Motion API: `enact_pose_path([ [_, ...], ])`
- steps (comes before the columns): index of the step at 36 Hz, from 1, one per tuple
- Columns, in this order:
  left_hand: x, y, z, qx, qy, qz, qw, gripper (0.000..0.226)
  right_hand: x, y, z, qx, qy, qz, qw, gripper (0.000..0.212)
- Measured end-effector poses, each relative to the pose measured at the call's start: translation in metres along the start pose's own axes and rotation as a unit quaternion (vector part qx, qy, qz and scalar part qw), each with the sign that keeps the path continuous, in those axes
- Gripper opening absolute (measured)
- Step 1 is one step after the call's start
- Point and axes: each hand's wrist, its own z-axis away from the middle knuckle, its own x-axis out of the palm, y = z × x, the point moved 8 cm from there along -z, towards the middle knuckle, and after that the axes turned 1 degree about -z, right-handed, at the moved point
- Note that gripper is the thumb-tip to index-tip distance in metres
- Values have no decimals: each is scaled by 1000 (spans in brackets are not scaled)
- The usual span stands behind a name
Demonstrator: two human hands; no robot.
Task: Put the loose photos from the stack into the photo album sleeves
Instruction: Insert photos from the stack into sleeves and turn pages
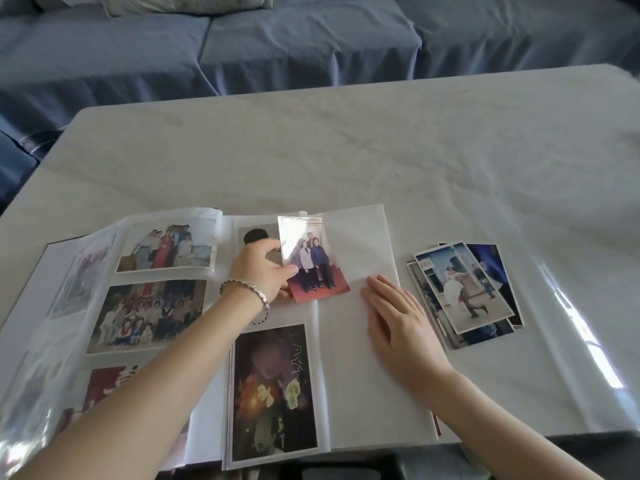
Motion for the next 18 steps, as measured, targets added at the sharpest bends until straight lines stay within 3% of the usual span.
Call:
enact_pose_path([
  [3, -1, 1, -4, -5, -11, -5, 1000, 48, -1, -1, -1, -7, 8, 3, 1000, 30],
  [8, 1, 10, -2, 15, 1, -60, 998, 86, -1, 0, 0, -4, 4, 3, 1000, 32],
  [11, 7, 14, 0, 22, -2, -77, 997, 81, 0, 0, 0, 1, -3, 2, 1000, 32],
  [15, 17, 23, 1, 37, -11, -111, 993, 56, -1, -1, -1, -5, -2, 0, 1000, 32],
  [18, 24, 28, -2, 29, -10, -107, 994, 61, -2, -2, -1, -3, -2, -1, 1000, 34],
])
